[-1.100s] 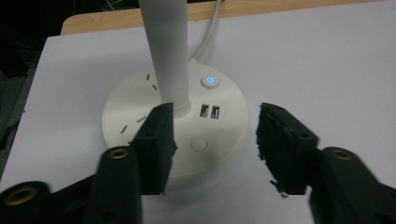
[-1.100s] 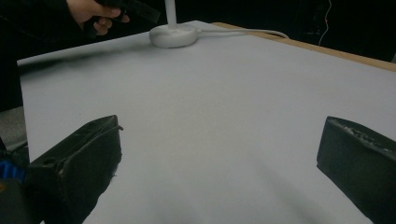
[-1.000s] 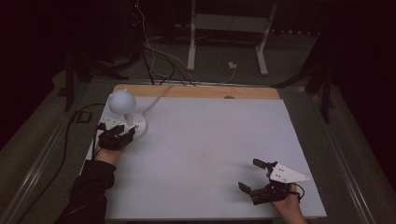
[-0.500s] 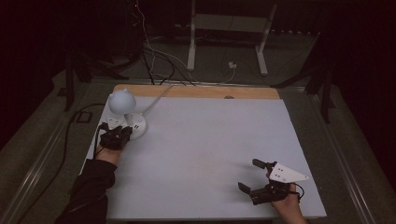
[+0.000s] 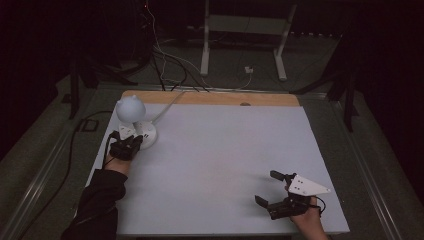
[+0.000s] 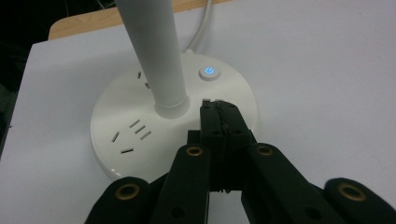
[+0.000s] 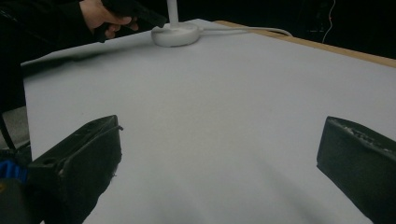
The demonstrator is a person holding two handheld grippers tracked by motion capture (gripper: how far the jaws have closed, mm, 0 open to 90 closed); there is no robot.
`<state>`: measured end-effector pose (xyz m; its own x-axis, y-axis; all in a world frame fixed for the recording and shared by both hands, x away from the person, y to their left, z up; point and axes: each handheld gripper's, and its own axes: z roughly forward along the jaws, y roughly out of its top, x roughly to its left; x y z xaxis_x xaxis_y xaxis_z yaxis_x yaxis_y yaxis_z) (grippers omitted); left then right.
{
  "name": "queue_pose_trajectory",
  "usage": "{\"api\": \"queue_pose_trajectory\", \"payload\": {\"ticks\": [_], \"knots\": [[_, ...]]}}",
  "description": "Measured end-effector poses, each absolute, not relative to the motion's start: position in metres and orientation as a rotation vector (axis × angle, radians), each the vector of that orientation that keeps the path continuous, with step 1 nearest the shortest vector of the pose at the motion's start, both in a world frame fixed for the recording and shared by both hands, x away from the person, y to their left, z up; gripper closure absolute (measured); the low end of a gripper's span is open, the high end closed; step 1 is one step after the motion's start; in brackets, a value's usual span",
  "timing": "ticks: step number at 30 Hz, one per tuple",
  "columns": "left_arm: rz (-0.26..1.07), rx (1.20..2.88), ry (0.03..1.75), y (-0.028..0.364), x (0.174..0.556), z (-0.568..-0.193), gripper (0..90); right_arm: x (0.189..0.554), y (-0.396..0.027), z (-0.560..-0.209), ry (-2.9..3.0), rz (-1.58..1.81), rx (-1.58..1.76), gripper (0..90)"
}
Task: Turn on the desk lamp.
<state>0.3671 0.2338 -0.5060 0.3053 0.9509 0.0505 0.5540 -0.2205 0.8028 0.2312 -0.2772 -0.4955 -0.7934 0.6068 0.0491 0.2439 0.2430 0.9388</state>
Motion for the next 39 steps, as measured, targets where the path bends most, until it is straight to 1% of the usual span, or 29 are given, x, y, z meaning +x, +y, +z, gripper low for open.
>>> {"api": "queue_pose_trajectory", "payload": {"ticks": [5, 10, 21, 39], "knots": [[0.71, 1.867, 1.364, 0.238, 0.3704, -0.5084, 90.0, 0.2315, -0.2774, -0.4958, 2.198, 1.568, 0.791, 0.0], [0.723, 1.875, 1.37, 0.2378, 0.3717, -0.5093, 90.0, 0.2316, -0.2773, -0.4959, 2.198, 1.571, 0.792, 0.0], [0.706, 1.872, 1.373, 0.2398, 0.3731, -0.5119, 90.0, 0.2317, -0.2774, -0.4959, 2.199, 1.572, 0.791, 0.0], [0.723, 1.883, 1.376, 0.2375, 0.3743, -0.5127, 90.0, 0.2316, -0.2766, -0.4967, 2.206, 1.569, 0.793, 0.0]]}}
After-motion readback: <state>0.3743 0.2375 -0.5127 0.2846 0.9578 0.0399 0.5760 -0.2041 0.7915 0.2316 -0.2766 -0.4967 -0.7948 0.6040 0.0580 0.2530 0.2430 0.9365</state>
